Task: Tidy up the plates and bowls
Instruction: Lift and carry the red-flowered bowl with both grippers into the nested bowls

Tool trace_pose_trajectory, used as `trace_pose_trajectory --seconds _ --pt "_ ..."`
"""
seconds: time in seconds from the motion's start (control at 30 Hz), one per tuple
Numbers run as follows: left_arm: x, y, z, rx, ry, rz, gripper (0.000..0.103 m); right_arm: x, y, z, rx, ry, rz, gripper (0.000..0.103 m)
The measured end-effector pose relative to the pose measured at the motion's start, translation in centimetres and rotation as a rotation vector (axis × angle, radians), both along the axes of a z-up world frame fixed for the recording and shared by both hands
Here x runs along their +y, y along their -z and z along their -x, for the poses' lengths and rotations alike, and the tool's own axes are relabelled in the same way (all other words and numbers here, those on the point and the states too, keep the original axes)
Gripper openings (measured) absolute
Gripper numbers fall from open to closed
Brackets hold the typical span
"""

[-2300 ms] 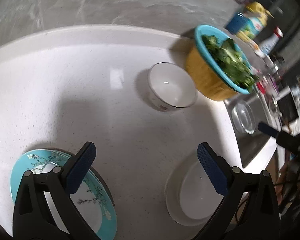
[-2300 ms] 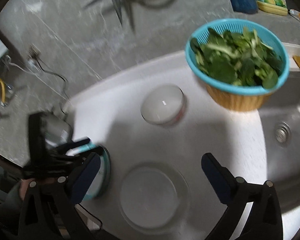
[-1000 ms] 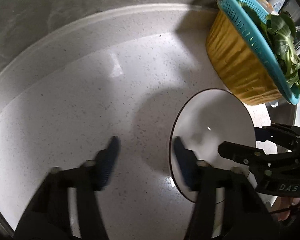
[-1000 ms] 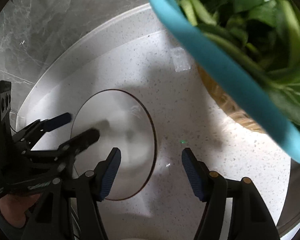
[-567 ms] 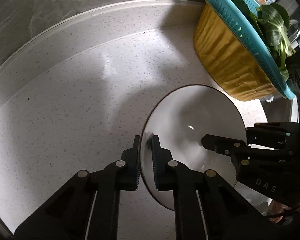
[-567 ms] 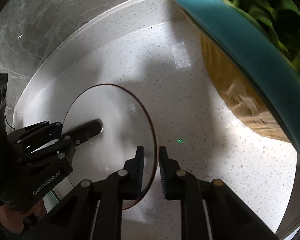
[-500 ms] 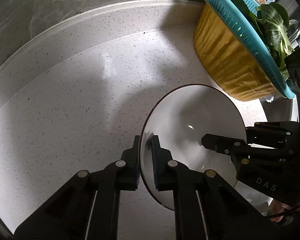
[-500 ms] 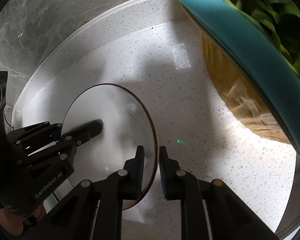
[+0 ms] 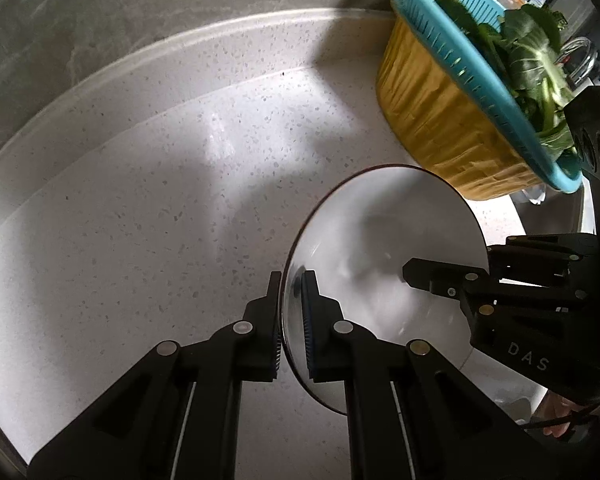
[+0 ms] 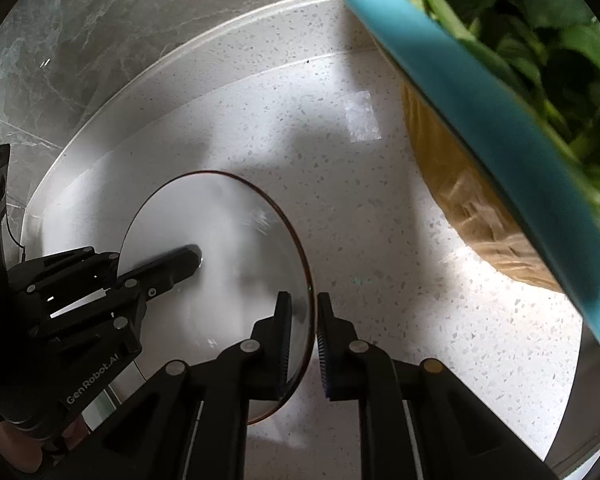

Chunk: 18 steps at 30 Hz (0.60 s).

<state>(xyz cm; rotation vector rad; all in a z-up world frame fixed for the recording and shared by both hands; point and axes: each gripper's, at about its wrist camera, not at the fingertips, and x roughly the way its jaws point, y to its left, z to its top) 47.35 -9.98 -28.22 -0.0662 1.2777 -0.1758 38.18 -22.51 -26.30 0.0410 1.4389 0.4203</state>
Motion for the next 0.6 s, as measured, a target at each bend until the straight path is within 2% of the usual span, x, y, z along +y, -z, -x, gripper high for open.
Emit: trace_pose_trajectory --seconds 0.33,0.6 --pt "-1.6 -4.5 3.5 -0.067 -0.006 -0.020 0.007 -0.7 -4.4 2.5 -0.070 -0.021 -0.018 0.013" --pt "-3.1 -7.2 7.6 -0.081 -0.016 -0.021 0.007 -1.8 -7.6 5.6 -0.115 -0.054 -0.030 0.013"
